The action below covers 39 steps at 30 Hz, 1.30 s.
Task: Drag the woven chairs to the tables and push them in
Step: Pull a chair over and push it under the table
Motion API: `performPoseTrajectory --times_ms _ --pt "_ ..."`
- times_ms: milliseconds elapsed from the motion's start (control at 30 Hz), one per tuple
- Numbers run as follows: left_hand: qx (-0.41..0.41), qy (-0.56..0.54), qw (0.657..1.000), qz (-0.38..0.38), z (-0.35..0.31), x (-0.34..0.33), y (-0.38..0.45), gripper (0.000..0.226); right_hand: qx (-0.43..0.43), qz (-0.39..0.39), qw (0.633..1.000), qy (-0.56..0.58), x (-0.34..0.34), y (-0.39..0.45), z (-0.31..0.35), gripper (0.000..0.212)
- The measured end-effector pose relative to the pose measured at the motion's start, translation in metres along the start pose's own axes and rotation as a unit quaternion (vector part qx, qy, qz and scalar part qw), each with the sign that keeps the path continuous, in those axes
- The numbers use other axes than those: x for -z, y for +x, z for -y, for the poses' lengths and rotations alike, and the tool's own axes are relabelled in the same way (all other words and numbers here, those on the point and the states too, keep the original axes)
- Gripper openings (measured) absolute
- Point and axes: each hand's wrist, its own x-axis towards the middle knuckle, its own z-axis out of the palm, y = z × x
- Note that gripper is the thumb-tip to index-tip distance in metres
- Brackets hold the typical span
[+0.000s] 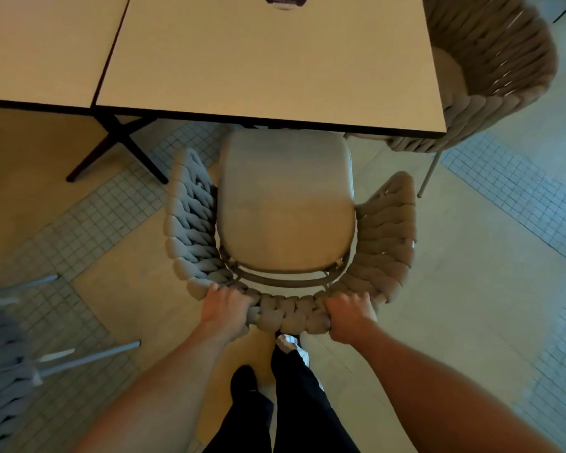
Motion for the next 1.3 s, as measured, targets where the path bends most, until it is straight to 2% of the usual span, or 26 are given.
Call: performPoseTrajectory --times_ms 567,733,933,1000,1100,1300 --pt "0.019 -0.01 1.0 0.021 -0.006 -0.008 -0.015 0.026 0.01 0.017 1.0 0.024 -0.009 -0.013 0.006 0.044" --pt "0.014 -0.06 0.998 0.011 -0.006 -0.015 -0.02 0.031 0.025 0.024 0.999 0.041 -0.006 -0.013 0.006 0.049" --pt "-0.012 -0.158 0.987 0.012 0.007 -0.013 -0.033 0.056 0.068 0.047 0.995 0.058 -0.009 -0.02 0.001 0.084" --pt "-0.004 -0.188 0.982 0.011 0.014 -0.006 -0.041 0.063 0.081 0.051 0.993 0.073 -0.001 -0.022 0.004 0.089" --pt "0.018 -0.234 0.972 0.014 0.021 0.002 -0.054 0.068 0.099 0.055 0.988 0.101 0.016 -0.021 0.011 0.092" --pt "0.084 -0.282 0.956 0.006 0.026 0.016 -0.077 0.065 0.164 0.004 0.982 0.095 0.048 -0.009 0.028 0.082"
